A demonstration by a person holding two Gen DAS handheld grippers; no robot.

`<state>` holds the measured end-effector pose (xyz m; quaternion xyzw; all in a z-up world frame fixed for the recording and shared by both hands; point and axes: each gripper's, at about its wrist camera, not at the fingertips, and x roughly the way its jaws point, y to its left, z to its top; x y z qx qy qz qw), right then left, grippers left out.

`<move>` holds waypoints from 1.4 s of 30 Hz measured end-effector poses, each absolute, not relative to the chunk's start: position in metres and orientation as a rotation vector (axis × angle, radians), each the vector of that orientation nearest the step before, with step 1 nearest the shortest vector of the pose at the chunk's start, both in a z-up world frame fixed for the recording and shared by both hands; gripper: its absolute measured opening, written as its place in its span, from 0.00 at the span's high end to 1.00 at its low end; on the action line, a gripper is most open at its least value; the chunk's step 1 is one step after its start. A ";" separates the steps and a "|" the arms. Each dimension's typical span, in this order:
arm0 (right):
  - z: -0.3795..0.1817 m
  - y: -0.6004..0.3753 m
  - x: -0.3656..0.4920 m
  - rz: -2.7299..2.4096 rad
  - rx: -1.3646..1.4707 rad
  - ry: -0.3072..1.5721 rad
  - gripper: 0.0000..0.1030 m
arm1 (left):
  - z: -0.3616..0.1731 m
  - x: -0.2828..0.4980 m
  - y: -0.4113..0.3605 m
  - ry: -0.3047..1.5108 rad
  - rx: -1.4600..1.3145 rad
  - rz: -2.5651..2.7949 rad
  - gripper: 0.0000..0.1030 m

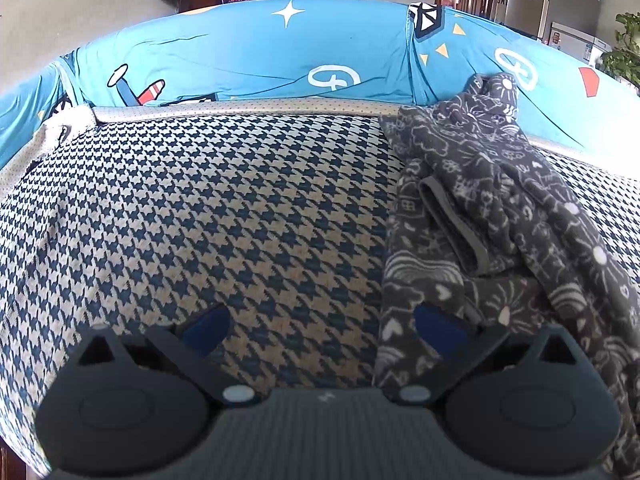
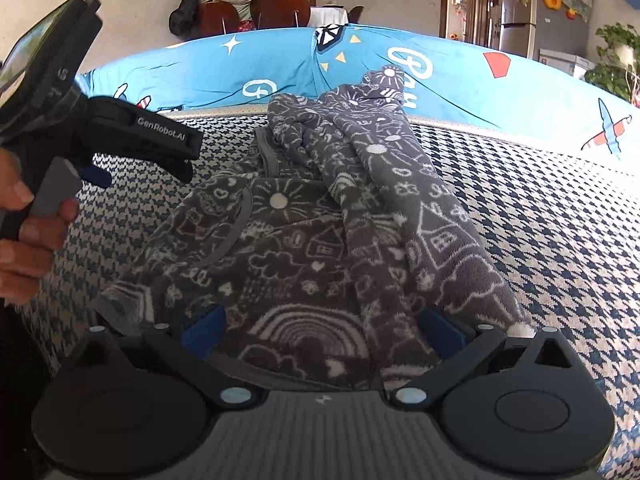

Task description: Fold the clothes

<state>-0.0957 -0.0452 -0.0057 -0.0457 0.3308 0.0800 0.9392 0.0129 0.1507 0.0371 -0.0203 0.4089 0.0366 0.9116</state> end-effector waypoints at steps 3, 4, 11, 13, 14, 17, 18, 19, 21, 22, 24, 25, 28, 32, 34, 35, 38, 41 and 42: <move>-0.008 -0.041 -0.096 0.155 -0.120 0.669 0.00 | 0.037 0.012 0.147 0.840 -0.031 0.063 0.00; -0.009 -0.041 -0.096 0.153 -0.122 0.667 0.00 | 0.037 0.012 0.146 0.839 -0.026 0.062 0.00; -0.012 -0.041 -0.095 0.139 -0.109 0.655 0.00 | 0.037 0.011 0.143 0.837 -0.027 0.046 0.00; -0.013 -0.041 -0.095 0.138 -0.116 0.653 0.00 | 0.037 0.011 0.141 0.839 -0.029 0.043 0.00; -0.013 -0.041 -0.095 0.138 -0.118 0.652 0.00 | 0.036 0.012 0.140 0.841 -0.029 0.041 0.00; -0.013 -0.041 -0.095 0.137 -0.117 0.649 0.00 | 0.034 0.012 0.136 0.845 -0.028 0.030 0.00; -0.013 -0.041 -0.095 0.137 -0.119 0.649 0.00 | 0.034 0.013 0.135 0.845 -0.028 0.026 0.00; -0.013 -0.042 -0.096 0.138 -0.122 0.648 0.00 | 0.033 0.013 0.133 0.846 -0.024 0.022 0.00; -0.013 -0.042 -0.096 0.140 -0.123 0.646 0.00 | 0.032 0.013 0.130 0.847 -0.014 0.018 0.00; -0.013 -0.042 -0.096 0.141 -0.121 0.645 0.00 | 0.031 0.013 0.129 0.847 -0.008 0.018 0.00; -0.014 -0.043 -0.096 0.141 -0.119 0.644 0.00 | 0.030 0.013 0.127 0.848 0.005 0.016 0.00; -0.014 -0.043 -0.096 0.141 -0.119 0.643 0.00 | 0.030 0.013 0.126 0.848 0.009 0.017 0.00; -0.015 -0.043 -0.097 0.142 -0.120 0.640 0.00 | 0.029 0.014 0.126 0.848 0.020 0.020 0.00; -0.015 -0.044 -0.097 0.147 -0.121 0.636 0.00 | 0.027 0.015 0.125 0.851 0.027 0.026 0.00; -0.016 -0.044 -0.097 0.148 -0.122 0.635 0.00 | 0.027 0.015 0.125 0.852 0.030 0.026 0.00; -0.016 -0.044 -0.097 0.149 -0.122 0.634 0.00 | 0.027 0.015 0.124 0.853 0.033 0.027 0.00; -0.016 -0.044 -0.098 0.150 -0.122 0.632 0.00 | 0.025 0.016 0.123 0.855 0.043 0.027 0.00; -0.016 -0.044 -0.098 0.148 -0.120 0.630 0.00 | 0.025 0.015 0.123 0.857 0.048 0.025 0.00; -0.016 -0.044 -0.098 0.148 -0.121 0.630 0.00 | 0.025 0.015 0.123 0.857 0.049 0.025 0.00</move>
